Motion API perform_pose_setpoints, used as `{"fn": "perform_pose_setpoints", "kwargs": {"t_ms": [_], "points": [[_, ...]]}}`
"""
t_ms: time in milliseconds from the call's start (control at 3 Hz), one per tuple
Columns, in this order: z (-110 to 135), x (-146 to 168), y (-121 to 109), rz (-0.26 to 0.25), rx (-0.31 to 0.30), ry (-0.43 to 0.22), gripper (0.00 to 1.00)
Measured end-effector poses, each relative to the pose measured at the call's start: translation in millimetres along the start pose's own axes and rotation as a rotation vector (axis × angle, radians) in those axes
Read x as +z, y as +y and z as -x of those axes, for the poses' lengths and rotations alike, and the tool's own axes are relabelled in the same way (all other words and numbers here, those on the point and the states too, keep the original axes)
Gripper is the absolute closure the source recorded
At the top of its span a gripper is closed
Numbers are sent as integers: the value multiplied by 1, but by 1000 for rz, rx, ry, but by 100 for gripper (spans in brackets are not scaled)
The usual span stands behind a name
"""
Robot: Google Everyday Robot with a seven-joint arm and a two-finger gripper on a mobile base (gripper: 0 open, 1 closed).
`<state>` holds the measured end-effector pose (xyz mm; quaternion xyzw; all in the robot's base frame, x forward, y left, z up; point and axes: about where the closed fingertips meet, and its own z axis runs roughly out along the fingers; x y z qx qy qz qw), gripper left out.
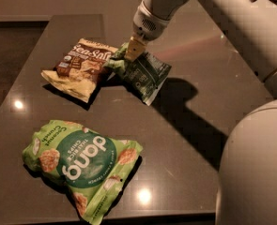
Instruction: Move green jalapeno chip bag near brown chip bag
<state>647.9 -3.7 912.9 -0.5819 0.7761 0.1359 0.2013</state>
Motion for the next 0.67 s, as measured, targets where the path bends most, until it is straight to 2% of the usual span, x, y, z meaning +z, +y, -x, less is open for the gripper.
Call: {"fn": "perform_pose_setpoints", "kwargs": {"t_ms": [667], "points": [[0,5,0,3,2,1,2]]}}
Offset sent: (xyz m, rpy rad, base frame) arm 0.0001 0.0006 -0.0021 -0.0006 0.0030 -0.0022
